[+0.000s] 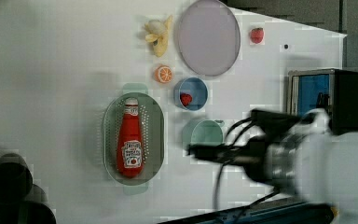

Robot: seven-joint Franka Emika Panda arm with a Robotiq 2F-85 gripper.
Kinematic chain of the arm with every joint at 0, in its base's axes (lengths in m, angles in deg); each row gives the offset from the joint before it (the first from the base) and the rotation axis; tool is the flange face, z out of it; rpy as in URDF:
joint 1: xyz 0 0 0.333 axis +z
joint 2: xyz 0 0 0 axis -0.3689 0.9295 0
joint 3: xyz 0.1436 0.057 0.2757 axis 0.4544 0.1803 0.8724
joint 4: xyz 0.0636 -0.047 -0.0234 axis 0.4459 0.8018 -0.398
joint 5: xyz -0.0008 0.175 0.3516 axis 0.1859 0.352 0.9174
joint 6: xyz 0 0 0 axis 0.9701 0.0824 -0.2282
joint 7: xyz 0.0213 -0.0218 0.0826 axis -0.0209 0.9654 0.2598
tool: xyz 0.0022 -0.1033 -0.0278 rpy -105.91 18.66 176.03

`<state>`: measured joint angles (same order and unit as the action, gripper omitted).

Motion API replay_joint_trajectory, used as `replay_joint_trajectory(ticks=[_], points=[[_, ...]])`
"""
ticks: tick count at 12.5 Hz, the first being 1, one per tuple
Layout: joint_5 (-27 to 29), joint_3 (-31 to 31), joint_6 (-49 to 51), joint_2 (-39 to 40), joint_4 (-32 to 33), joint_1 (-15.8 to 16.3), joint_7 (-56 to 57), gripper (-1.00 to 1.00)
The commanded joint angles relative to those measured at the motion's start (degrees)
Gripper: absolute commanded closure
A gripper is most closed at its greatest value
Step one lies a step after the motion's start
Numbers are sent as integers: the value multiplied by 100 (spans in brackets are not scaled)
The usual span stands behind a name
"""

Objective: Pick ketchup from strainer and place it on the table

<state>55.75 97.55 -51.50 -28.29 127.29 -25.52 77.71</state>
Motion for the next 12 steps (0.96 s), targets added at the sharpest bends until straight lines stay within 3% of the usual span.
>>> replay_joint_trajectory(ticks=[1,7,12], points=[[-32,246,-897,281,432,-31,-227,-100],[-833,389,-3140,967,1852,47,-584,-100],[-1295,354,-4124,1965,2104,135,-1102,-100]])
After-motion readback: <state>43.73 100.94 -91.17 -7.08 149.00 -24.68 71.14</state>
